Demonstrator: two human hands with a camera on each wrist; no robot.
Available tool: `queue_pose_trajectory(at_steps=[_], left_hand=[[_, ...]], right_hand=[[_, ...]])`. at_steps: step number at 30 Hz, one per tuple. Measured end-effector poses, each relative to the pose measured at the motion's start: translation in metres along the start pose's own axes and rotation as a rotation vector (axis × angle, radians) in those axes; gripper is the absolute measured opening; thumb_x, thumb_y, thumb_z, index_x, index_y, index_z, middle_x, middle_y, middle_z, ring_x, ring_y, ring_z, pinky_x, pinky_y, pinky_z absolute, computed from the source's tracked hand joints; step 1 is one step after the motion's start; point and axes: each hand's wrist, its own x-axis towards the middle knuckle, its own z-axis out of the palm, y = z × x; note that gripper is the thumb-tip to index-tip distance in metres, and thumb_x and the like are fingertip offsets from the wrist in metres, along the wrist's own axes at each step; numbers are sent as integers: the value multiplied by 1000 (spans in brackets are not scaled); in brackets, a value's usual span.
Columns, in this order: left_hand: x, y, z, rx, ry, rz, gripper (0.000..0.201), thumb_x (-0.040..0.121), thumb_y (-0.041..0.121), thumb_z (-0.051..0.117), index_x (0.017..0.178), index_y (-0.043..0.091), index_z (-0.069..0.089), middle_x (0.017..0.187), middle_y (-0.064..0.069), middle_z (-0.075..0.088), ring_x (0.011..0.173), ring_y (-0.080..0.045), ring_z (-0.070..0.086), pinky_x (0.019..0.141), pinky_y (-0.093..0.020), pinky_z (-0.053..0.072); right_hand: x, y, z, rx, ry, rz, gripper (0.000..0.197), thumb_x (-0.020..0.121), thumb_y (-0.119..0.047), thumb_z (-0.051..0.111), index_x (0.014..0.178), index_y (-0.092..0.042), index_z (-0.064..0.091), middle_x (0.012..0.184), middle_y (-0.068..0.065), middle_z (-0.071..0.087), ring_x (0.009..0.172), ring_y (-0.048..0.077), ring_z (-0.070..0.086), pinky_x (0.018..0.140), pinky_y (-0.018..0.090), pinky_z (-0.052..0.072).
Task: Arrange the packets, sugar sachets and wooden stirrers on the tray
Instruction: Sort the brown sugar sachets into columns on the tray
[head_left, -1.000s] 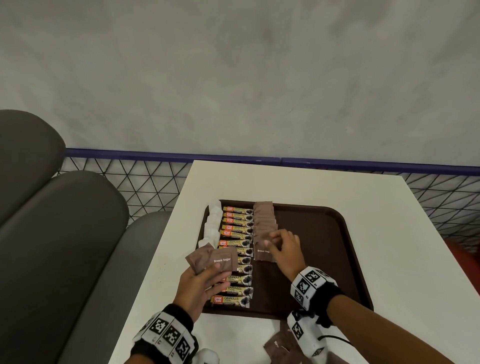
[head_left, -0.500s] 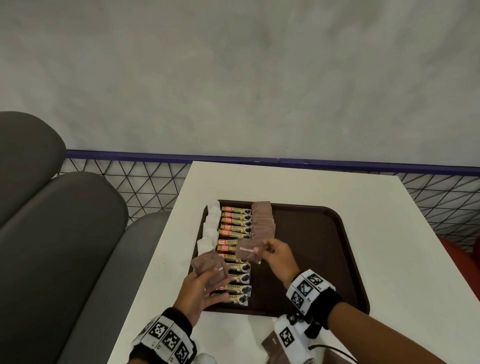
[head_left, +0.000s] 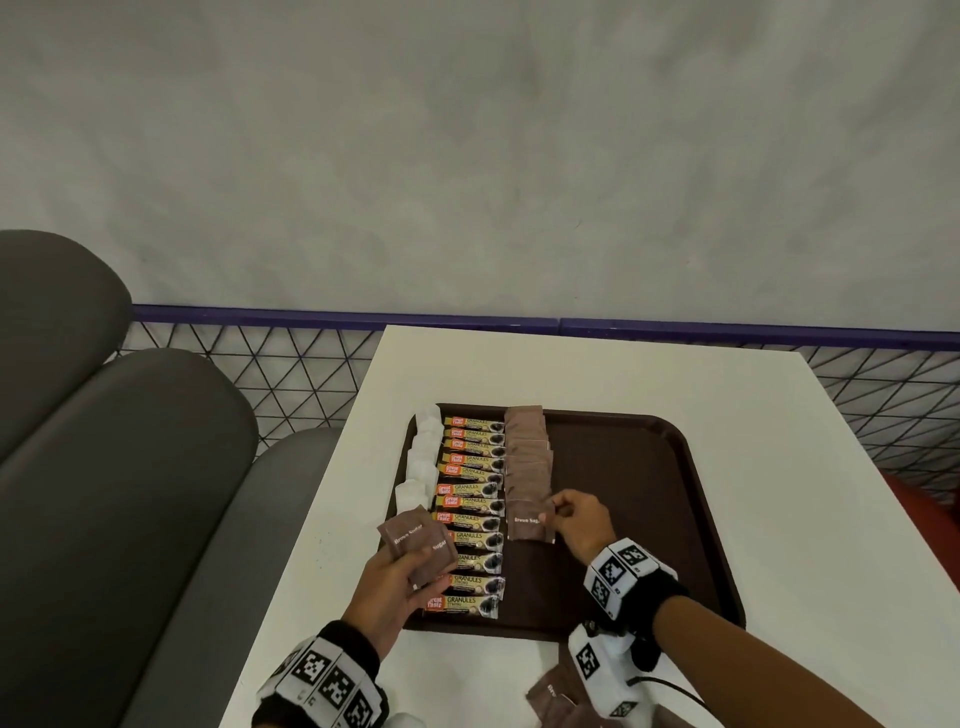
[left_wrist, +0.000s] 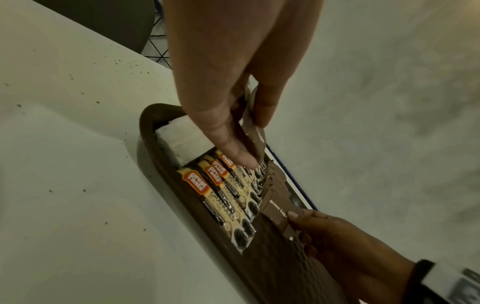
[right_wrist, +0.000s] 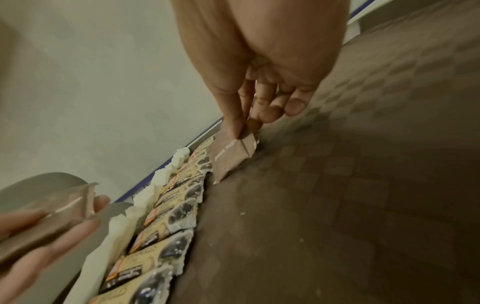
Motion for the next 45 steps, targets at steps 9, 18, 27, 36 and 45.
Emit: queue_pose_trajectory(at_steps=[9, 18, 27, 36, 45], left_hand=[[-1, 4, -2, 37, -29, 16, 34, 90, 10, 56, 122, 19, 54, 112, -11, 68, 99, -28, 67, 81, -37, 55], [-1, 5, 6, -16, -46, 13, 25, 90, 8, 56, 114, 15, 59, 109, -16, 68, 100, -31, 66, 80, -37, 56], [-5, 6, 15, 3, -54, 37, 26, 90, 2, 54, 111, 16, 60, 101, -13, 72, 96, -28, 68, 78, -33, 58], [-10, 2, 19, 43, -100, 38, 31, 91, 10, 55, 122, 14, 55, 107, -14, 71, 99, -27, 68, 83, -36, 55], [-5, 3, 4, -8, 20, -17, 18, 95, 22, 49, 112, 19, 55, 118, -10, 61, 111, -26, 58, 82, -38, 53]], right_hand=[[4, 1, 10, -168, 101, 30, 26, 82, -22, 66, 68, -32, 47, 84, 3, 58, 84, 16, 48, 80, 30, 45], [1, -2, 8, -215, 136, -26, 12, 83, -23, 65, 89, -21, 55, 85, -4, 52, 98, 19, 46, 85, 31, 43], [-30, -27, 16, 229, -86, -149, 15, 85, -26, 63, 95, -19, 54, 93, -3, 54, 94, 13, 51, 74, 15, 39], [-46, -38, 30, 413, -350, -202, 14, 83, -6, 65, 78, -18, 58, 71, -6, 57, 57, -7, 55, 59, 8, 42], [-21, 4, 6, 194, -8, -20, 24, 80, -8, 69, 69, -23, 52, 65, -3, 58, 64, 10, 55, 65, 19, 45]])
